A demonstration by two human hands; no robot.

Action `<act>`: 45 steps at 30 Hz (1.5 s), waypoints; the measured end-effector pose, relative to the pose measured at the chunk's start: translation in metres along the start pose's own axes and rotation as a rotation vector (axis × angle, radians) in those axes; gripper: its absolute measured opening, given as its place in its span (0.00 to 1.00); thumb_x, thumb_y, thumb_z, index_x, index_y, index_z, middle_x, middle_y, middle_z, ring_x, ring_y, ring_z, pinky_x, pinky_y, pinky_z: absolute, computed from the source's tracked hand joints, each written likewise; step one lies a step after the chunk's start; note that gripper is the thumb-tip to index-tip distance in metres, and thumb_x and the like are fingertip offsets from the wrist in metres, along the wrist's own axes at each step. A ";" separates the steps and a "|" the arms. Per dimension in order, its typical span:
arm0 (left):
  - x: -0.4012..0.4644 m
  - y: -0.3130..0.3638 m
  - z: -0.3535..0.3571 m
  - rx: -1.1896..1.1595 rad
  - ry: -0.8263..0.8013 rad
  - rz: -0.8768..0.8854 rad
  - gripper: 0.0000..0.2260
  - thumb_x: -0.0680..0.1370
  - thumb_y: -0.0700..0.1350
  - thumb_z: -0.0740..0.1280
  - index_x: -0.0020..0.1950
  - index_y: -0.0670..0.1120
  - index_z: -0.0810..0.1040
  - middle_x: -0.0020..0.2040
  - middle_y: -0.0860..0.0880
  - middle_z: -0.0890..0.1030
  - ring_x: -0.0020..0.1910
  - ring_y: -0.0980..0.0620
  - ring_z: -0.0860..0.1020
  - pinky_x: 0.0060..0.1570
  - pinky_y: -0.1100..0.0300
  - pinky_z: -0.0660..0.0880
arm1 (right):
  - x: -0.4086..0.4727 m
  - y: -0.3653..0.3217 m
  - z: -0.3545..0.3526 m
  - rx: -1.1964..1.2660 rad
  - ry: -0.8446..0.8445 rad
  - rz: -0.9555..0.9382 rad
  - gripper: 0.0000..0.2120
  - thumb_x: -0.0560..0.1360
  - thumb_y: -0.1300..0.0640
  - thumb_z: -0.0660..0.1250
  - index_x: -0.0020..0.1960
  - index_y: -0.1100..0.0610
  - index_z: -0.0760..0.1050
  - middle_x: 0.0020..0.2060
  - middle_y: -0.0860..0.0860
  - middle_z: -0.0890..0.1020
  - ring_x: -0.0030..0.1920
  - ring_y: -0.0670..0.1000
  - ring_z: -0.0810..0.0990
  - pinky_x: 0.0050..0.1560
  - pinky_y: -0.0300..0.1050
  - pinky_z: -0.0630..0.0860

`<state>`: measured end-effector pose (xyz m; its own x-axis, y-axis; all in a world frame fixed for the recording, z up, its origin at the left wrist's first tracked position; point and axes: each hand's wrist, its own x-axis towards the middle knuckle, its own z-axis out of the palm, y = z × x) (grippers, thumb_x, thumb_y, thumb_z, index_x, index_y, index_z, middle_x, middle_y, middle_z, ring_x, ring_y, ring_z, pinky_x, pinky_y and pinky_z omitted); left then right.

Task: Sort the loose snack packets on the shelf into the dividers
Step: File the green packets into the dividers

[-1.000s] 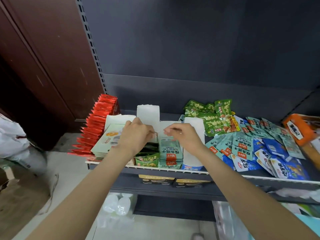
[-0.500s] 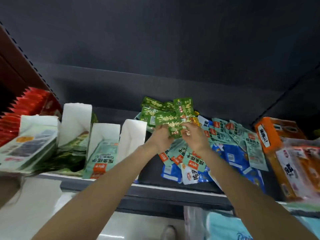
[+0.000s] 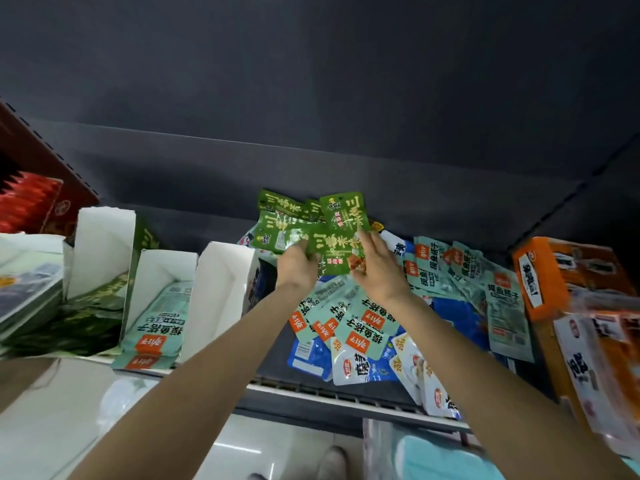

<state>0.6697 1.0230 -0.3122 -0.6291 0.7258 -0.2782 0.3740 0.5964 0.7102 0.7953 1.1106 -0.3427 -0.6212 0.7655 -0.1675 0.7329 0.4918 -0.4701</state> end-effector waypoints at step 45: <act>-0.057 -0.191 -0.315 1.061 0.170 0.824 0.17 0.75 0.34 0.60 0.58 0.51 0.75 0.48 0.48 0.81 0.49 0.45 0.78 0.54 0.54 0.66 | -0.067 -0.332 0.107 0.273 0.074 -0.174 0.06 0.76 0.61 0.65 0.50 0.60 0.80 0.43 0.52 0.81 0.47 0.50 0.77 0.45 0.40 0.68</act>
<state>0.4189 0.7597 -0.2283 -0.0162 0.9926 0.1202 0.9726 0.0435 -0.2284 0.5640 0.8523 -0.2681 -0.7014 0.7128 -0.0050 0.5097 0.4966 -0.7026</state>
